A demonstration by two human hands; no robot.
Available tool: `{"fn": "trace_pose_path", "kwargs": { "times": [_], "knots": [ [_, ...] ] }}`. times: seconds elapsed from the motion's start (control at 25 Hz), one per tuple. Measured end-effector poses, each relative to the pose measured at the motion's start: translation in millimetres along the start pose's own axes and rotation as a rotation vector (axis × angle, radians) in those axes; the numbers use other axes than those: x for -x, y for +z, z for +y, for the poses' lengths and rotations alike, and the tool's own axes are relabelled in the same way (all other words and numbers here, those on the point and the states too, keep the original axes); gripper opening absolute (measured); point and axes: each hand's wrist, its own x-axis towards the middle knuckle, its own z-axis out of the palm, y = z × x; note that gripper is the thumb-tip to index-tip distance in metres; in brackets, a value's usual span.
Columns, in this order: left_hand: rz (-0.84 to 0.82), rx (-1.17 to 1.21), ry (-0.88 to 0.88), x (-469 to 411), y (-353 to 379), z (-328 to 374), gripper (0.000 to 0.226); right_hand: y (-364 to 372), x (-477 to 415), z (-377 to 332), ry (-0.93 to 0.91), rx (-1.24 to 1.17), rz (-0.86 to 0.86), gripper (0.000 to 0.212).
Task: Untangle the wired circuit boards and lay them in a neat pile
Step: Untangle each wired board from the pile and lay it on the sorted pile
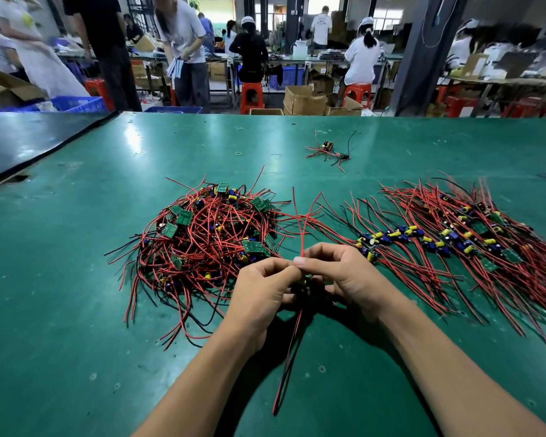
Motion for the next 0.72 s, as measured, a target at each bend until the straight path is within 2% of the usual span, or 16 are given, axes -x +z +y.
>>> {"fn": "trace_pose_path", "kwargs": {
  "times": [0.2, 0.28, 0.48, 0.72],
  "knots": [
    [-0.006, -0.012, -0.014, -1.7, -0.4, 1.2, 0.011, -0.1, 1.5, 2.0, 0.016, -0.106, -0.007, 0.017],
    [-0.050, 0.005, -0.038, -1.8, -1.7, 2.8, 0.014, -1.1, 1.3, 3.4, 0.038, -0.154, -0.021, 0.022],
    [-0.124, -0.028, -0.061, -1.2, -1.5, 2.7, 0.014, -6.4, -1.5, 6.7, 0.043, -0.098, -0.063, 0.043],
    [-0.120, -0.068, -0.046, 1.1, -1.1, 4.1, 0.014, -6.7, -1.4, 6.5, 0.071, -0.133, -0.081, 0.034]
  ]
}}
